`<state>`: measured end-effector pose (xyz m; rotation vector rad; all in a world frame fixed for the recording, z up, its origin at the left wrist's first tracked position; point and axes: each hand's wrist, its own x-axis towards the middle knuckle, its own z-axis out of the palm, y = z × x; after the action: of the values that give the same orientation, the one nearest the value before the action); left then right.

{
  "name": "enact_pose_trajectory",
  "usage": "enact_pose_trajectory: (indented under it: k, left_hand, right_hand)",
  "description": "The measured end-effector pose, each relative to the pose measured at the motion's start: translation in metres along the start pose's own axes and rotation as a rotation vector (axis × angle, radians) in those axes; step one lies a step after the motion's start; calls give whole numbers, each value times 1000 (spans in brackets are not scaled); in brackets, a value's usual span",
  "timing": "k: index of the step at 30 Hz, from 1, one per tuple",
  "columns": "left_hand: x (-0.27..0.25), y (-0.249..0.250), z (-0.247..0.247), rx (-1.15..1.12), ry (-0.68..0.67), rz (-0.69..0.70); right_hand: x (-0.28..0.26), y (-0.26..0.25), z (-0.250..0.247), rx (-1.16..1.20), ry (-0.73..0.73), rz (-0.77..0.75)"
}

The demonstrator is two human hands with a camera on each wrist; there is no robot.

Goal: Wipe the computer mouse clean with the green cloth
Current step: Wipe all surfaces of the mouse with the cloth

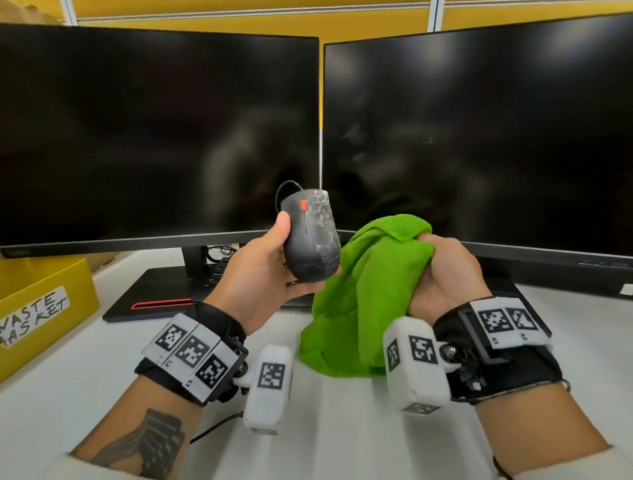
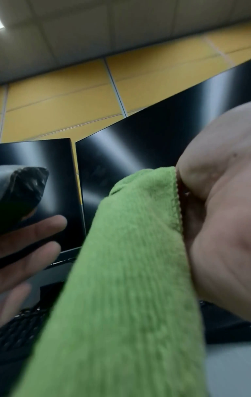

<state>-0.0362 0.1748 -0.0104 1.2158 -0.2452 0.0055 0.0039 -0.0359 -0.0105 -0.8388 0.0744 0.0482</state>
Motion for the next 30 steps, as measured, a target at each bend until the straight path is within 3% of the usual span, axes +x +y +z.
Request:
enact_pose_trajectory:
  k: [8, 11, 13, 15, 17, 20, 22, 26, 30]
  left_hand:
    - [0, -3, 0, -98, 28, 8]
    - [1, -3, -1, -106, 44, 12]
    - [1, -3, -1, -98, 55, 25]
    - [0, -4, 0, -84, 50, 31]
    - [0, -5, 2, -69, 48, 41]
    - [0, -7, 5, -53, 59, 55]
    - [2, -8, 6, -12, 91, 76]
    - [6, -12, 4, 119, 170, 95]
    - [5, -13, 6, 299, 194, 106]
  right_hand:
    - [-14, -9, -2, 169, -249, -87]
    - [-13, -11, 3, 254, -156, -180]
    - [-17, -14, 4, 255, -180, -253]
    - [-15, -5, 4, 152, -306, -295]
    - [-22, 1, 10, 262, -506, -170]
    - [-26, 4, 8, 203, -712, -110]
    - [-29, 7, 10, 186, -772, -82]
    - [-26, 12, 13, 17, -696, -106]
    - [-20, 18, 14, -77, -589, -242]
